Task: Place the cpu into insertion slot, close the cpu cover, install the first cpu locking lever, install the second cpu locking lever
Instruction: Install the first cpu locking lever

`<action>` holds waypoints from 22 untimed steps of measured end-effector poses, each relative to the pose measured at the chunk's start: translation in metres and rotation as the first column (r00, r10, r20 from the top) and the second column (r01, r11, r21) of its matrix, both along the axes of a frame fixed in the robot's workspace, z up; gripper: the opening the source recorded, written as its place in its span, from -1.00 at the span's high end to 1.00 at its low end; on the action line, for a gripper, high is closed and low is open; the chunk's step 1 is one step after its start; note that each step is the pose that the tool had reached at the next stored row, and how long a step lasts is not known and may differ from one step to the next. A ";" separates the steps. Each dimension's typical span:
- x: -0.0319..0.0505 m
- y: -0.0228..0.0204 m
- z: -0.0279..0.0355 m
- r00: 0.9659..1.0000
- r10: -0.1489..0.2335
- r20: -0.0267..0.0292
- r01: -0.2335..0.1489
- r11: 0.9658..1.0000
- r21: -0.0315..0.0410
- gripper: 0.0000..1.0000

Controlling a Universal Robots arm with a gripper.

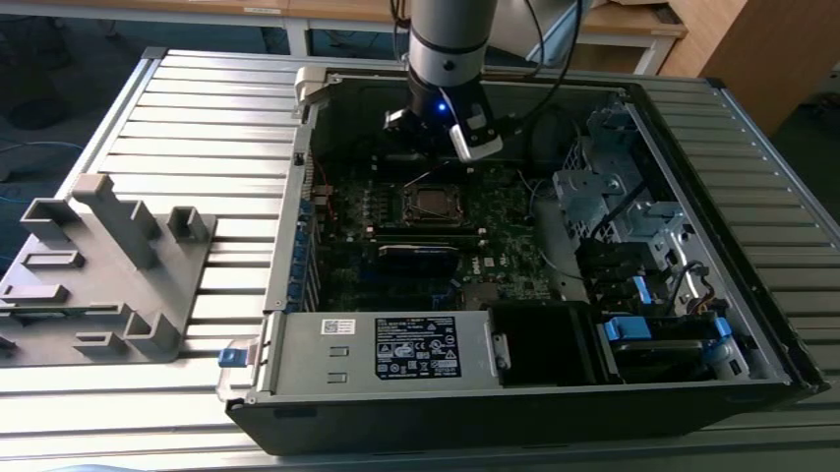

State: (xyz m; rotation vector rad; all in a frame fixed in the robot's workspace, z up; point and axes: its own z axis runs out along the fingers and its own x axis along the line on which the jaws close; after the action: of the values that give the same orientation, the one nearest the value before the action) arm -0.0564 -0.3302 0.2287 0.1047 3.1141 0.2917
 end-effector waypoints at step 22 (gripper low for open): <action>0.0069 0.0073 -0.0083 0.999 0.000 0.038 0.000 1.000 0.006 0.79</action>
State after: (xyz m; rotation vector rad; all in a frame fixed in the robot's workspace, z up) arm -0.0495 -0.3228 0.2203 0.0977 3.0756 0.2988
